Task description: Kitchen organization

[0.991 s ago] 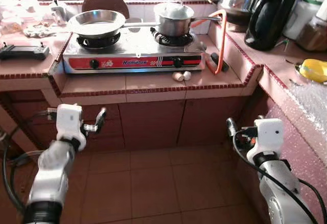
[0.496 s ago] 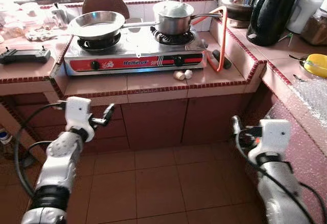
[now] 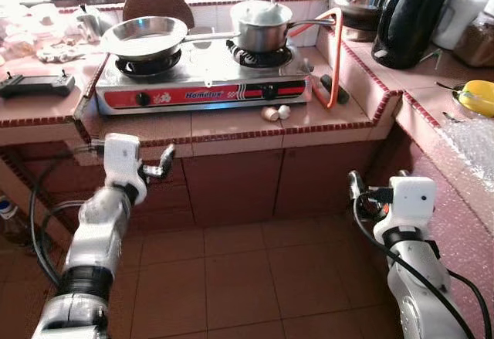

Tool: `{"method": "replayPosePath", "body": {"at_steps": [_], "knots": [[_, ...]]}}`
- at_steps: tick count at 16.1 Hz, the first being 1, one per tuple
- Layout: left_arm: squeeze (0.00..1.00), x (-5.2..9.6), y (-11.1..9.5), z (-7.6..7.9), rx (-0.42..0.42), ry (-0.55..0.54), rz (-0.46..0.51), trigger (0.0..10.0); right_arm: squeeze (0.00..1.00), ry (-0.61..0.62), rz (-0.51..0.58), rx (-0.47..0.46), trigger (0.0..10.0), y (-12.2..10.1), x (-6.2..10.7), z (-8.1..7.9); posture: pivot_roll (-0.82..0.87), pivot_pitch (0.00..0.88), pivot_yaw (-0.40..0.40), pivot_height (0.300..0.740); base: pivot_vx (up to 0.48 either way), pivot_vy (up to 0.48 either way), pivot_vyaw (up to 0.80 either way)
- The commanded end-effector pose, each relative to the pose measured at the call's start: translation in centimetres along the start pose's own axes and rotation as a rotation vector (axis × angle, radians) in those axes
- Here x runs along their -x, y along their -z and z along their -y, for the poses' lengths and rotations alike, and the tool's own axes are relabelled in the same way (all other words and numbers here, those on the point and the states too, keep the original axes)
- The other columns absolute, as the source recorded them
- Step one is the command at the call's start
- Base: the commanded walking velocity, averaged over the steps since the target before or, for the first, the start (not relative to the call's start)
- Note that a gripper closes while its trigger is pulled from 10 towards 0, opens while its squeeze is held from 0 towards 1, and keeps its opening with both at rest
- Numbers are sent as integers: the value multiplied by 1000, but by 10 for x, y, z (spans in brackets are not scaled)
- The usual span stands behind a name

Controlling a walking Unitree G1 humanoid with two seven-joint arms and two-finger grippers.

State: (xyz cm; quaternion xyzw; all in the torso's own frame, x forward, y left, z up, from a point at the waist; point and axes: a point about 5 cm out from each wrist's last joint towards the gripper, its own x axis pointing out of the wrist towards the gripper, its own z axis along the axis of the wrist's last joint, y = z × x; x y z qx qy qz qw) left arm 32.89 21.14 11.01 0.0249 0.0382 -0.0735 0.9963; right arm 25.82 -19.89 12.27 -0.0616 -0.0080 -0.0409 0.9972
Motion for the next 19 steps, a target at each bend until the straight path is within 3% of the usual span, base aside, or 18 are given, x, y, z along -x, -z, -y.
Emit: {"method": "replayPosePath", "body": {"at_steps": [1,4,5,7,12,14,16,19], "knots": [[0,9,9,6,-11,16,-27,10000,0,8,-1,26,10000,1,5,6,14,0,17,740,0,0,0],[0,33,23,7,-28,-8,-45,10000,0,4,-15,47,10000,2,17,15,25,0,10,740,0,0,0],[0,58,28,2,-32,-40,-56,10000,0,28,-9,50,10000,-2,27,24,34,0,9,740,0,0,0],[0,77,29,4,-22,-63,-72,10000,0,45,4,43,10000,-7,30,26,40,0,9,740,0,0,0],[0,74,12,12,-31,-42,-45,10000,0,32,10,-22,10000,-10,27,9,62,0,-6,740,0,0,0],[0,65,11,19,-25,-9,-38,10000,0,28,4,-27,10000,-9,27,5,52,0,-10,740,0,0,0],[0,58,12,30,-30,39,-34,10000,0,33,-6,-32,10000,-6,31,5,36,0,-13,740,0,0,0],[0,61,16,36,-23,61,-65,10000,0,52,-24,-24,10000,-5,38,10,17,0,-4,740,0,0,0]]}}
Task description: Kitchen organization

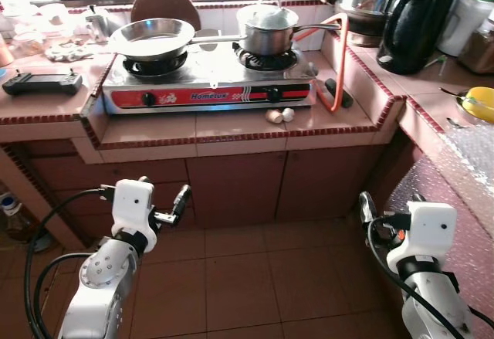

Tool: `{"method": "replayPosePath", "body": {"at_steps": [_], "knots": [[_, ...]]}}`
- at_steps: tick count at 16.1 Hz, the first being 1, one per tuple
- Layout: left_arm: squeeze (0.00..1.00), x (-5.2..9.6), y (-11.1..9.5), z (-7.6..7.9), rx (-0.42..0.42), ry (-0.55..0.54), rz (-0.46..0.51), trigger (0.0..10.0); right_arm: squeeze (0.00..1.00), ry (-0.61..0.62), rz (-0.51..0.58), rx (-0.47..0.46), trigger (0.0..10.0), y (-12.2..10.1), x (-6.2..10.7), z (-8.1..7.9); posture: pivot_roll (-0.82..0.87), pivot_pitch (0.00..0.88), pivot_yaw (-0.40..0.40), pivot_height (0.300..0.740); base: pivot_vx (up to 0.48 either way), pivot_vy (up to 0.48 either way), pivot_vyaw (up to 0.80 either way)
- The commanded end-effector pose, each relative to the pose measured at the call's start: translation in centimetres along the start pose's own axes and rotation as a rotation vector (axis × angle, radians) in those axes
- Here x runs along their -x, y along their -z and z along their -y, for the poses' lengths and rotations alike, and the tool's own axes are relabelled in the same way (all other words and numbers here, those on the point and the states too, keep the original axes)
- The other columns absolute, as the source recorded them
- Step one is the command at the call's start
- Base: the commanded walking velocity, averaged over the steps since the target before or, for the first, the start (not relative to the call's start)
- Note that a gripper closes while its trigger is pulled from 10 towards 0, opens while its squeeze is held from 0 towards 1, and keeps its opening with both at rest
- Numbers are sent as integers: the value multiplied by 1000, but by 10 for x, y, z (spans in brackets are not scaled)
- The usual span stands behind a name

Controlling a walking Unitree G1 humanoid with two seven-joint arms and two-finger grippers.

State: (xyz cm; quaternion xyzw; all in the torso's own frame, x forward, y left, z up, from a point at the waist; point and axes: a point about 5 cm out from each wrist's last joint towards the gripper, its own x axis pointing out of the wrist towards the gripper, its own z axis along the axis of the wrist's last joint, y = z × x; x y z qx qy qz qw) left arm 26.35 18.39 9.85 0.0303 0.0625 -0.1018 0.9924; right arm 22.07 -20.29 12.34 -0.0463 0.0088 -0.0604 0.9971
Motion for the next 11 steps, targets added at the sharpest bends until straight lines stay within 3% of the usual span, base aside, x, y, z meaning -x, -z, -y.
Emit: {"method": "replayPosePath", "body": {"at_steps": [1,3,5,8,11], "knots": [[0,5,4,-1,-9,0,-35,10000,0,20,10,6,10000,-4,2,5,19,6,-10,740,0,0,0],[0,10,11,0,-29,33,-60,10000,0,42,7,12,10000,-4,2,7,18,3,-16,740,0,0,0],[0,0,6,6,-50,72,-30,10000,0,50,9,15,10000,-4,2,8,16,0,-9,740,0,0,0],[0,-18,-1,7,-43,27,-7,10000,0,83,27,9,10000,-6,-2,10,-6,0,36,740,0,0,0],[0,-26,-1,9,-36,16,-1,10000,0,102,39,-12,10000,-5,-5,7,8,0,55,740,0,0,-385]]}}
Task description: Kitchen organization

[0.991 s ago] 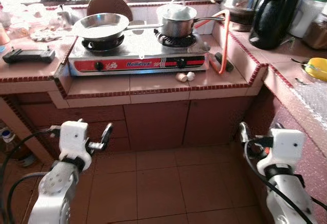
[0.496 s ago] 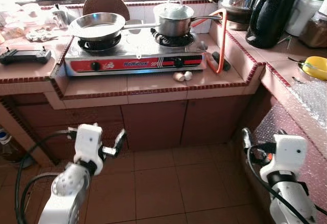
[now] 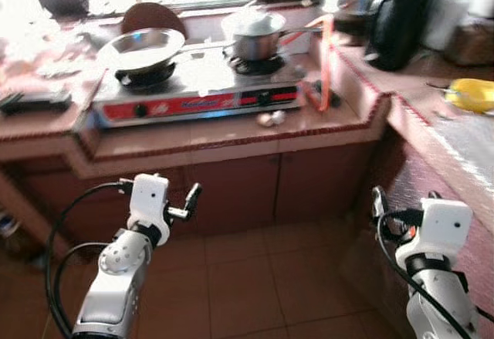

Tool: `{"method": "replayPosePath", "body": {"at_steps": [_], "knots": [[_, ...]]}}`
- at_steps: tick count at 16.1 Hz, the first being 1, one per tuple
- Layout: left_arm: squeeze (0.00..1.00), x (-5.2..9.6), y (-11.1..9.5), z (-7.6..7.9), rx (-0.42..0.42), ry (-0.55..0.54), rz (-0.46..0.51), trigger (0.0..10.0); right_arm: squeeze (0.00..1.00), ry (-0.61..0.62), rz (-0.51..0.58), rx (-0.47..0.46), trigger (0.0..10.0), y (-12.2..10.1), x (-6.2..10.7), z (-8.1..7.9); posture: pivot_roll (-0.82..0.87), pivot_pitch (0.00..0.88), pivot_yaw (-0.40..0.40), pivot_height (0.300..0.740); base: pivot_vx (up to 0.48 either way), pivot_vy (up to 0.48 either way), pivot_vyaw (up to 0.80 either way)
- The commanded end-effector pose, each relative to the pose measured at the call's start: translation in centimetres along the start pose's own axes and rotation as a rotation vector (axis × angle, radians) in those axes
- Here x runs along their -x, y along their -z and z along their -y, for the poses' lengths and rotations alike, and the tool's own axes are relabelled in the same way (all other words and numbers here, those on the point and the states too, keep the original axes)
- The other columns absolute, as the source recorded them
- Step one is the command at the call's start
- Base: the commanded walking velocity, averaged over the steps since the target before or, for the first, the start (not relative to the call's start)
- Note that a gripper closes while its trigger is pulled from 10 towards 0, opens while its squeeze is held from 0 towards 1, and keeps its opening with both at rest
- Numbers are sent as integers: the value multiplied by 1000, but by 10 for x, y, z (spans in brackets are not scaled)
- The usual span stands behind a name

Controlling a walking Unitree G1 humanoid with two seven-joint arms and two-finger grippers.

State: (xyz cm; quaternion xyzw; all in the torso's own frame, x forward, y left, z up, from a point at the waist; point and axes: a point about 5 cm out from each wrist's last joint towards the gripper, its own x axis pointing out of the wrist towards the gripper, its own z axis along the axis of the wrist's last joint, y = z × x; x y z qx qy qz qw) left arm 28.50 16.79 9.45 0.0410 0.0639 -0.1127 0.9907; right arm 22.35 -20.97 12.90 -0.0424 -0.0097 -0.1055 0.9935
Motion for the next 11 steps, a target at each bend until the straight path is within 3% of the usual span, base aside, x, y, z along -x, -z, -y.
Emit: {"method": "replayPosePath", "body": {"at_steps": [1,3,6,8,11], "knots": [[0,0,-3,-6,-28,-13,9,10000,0,7,7,-11,10000,0,-2,-2,19,0,52,740,0,0,0],[0,2,-4,-14,-35,-53,21,10000,0,-11,5,-11,10000,1,-6,-6,34,0,39,740,0,0,0],[0,7,6,-47,-20,-327,-6,10000,0,-48,23,-13,10000,-3,-13,-16,8,0,18,740,0,0,0],[0,5,13,-44,5,-323,-24,10000,0,-46,29,-14,10000,-4,-14,-16,2,0,12,740,0,0,0],[0,-1,1,-18,19,-214,40,10000,0,-36,33,7,10000,-7,-15,-9,-19,0,4,740,0,0,0]]}}
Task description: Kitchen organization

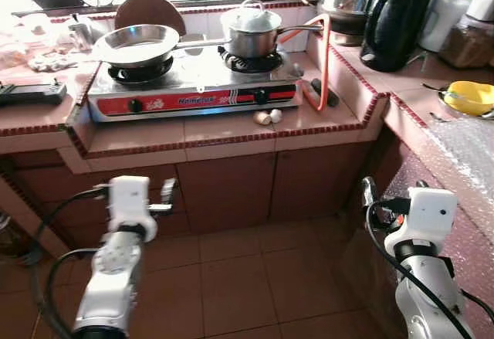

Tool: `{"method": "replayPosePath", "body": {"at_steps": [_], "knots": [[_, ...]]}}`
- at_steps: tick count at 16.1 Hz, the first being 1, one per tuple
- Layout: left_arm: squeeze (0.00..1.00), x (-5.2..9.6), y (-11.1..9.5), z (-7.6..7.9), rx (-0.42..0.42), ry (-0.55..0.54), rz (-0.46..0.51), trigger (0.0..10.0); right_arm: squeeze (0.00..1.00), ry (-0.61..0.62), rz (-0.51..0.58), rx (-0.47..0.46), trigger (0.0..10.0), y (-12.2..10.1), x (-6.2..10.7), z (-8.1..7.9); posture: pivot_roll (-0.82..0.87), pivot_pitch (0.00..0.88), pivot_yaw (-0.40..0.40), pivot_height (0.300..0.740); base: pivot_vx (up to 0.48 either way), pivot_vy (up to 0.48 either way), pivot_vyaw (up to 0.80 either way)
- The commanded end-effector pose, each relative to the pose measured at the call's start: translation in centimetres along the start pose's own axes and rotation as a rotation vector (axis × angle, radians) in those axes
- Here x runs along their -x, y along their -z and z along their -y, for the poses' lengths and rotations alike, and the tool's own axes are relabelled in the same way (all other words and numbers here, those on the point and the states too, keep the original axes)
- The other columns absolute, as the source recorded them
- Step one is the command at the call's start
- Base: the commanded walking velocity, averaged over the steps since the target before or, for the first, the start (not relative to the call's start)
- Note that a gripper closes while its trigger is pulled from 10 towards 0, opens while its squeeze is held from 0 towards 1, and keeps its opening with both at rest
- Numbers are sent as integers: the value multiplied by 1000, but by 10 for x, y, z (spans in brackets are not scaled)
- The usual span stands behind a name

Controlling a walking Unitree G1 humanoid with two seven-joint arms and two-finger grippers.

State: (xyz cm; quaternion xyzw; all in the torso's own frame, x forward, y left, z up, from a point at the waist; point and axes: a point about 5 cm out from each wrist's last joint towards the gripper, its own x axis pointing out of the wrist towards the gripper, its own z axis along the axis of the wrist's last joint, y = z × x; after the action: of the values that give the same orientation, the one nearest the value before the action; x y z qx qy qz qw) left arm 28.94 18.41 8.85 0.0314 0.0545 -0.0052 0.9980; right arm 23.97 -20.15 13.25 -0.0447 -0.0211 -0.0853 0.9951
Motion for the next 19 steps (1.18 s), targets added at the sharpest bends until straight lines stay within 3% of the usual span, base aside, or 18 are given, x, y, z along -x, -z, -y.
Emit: {"method": "replayPosePath", "body": {"at_steps": [1,3,7,11,14,16,19], "knots": [[0,1,-8,1,-4,18,35,10000,0,12,12,9,10000,-5,-1,5,-29,0,0,740,0,0,0],[0,6,-10,3,-20,40,47,10000,0,31,8,14,10000,-6,4,11,-21,0,-4,740,0,0,0],[0,14,-7,-13,-80,60,5,10000,0,28,-20,2,10000,2,9,7,-4,35,27,740,0,0,0],[0,2,-11,-16,-98,66,9,10000,0,18,-8,-13,10000,1,3,-1,4,10,52,740,0,0,0],[0,-3,-10,-17,-84,50,8,10000,0,16,13,-13,10000,-2,-1,-2,-18,0,55,740,0,0,-625],[0,-5,-4,2,-58,84,-3,10000,0,31,11,-4,10000,-4,1,2,-48,0,40,740,0,0,0],[0,-8,-4,14,-18,95,-3,10000,0,35,-2,23,10000,-1,5,8,-57,0,40,740,0,0,0]]}}
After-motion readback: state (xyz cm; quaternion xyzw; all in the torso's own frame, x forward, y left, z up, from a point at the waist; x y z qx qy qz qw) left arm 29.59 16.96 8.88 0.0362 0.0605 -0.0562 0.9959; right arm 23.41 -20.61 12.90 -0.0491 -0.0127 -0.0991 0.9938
